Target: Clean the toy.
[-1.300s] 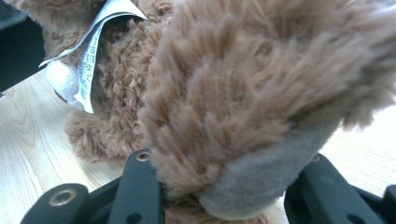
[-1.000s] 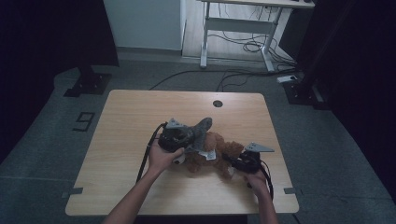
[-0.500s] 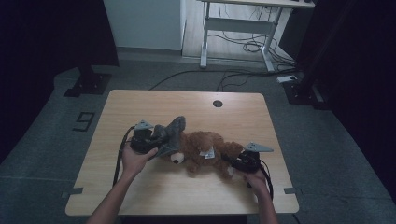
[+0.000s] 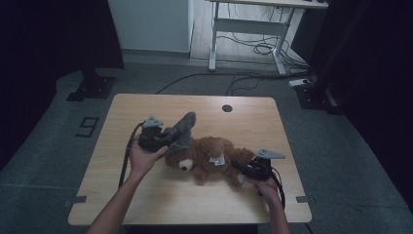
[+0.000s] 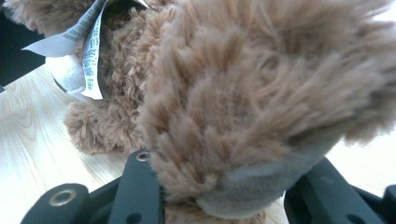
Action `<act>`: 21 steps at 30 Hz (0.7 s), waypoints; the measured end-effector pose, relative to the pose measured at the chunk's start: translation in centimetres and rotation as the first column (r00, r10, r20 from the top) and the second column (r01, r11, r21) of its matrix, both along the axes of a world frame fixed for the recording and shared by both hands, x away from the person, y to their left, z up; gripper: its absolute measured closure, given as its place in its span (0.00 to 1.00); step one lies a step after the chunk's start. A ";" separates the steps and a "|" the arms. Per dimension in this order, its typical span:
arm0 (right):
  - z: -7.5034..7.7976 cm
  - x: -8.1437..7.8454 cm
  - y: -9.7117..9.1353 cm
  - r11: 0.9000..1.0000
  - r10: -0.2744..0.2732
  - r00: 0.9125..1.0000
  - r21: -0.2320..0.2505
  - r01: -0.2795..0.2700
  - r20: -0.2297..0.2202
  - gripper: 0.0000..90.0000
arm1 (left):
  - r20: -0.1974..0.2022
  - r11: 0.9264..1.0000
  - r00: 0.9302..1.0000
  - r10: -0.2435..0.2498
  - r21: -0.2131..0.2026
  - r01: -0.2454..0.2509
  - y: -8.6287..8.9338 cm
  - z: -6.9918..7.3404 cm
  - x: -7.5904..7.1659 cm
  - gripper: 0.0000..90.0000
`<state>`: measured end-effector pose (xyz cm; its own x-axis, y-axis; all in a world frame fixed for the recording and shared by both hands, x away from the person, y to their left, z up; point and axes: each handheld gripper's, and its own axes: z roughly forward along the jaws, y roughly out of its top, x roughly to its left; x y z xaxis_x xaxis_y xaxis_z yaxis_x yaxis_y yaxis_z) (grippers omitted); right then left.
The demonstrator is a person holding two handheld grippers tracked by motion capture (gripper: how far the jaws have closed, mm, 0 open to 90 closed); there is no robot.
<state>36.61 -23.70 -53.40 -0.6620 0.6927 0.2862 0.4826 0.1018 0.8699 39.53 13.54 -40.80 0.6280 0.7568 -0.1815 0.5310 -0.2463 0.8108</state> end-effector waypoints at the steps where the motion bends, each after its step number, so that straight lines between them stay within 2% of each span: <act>1: 0.0 0.0 0.0 1.000 -0.001 1.000 -0.001 0.001 0.001 0.68 | -0.001 1.000 1.000 -0.017 -0.001 0.017 -0.9 0.3 0.4 0.85; 5: 0.1 -0.1 0.0 1.000 0.000 1.000 -0.006 0.000 0.002 0.68 | -0.015 0.997 0.997 -0.080 0.011 0.081 -4.7 0.8 1.8 0.85; 7: 0.0 0.0 0.0 1.000 0.000 1.000 -0.003 0.000 0.004 0.68 | -0.038 0.994 0.993 -0.111 -0.002 0.111 -6.3 0.5 2.1 0.85; 9: 0.0 0.0 0.0 1.000 0.000 1.000 -0.002 0.000 0.004 0.68 | -0.067 0.989 0.986 -0.150 -0.023 0.149 -7.7 0.0 2.1 0.85; 12: 0.0 0.0 0.1 1.000 -0.002 1.000 -0.005 0.002 0.004 0.69 | -0.083 0.982 0.978 -0.190 0.007 0.191 -9.4 -0.8 1.5 0.85; 16: 0.0 -0.1 0.0 1.000 0.002 1.000 -0.021 -0.002 0.000 0.69 | -0.115 0.978 0.972 -0.203 0.014 0.206 -9.9 -1.7 0.9 0.85; 21: -0.1 0.0 0.0 1.000 0.003 1.000 -0.015 -0.003 0.005 0.68 | -0.148 0.976 0.966 -0.214 0.016 0.218 -8.7 -2.6 -0.2 0.85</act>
<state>36.56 -23.69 -53.45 -0.6652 0.6950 0.2730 0.4783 0.1158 0.8705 39.35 4.82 -43.42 0.7460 0.6130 -0.2602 0.5732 -0.3923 0.7194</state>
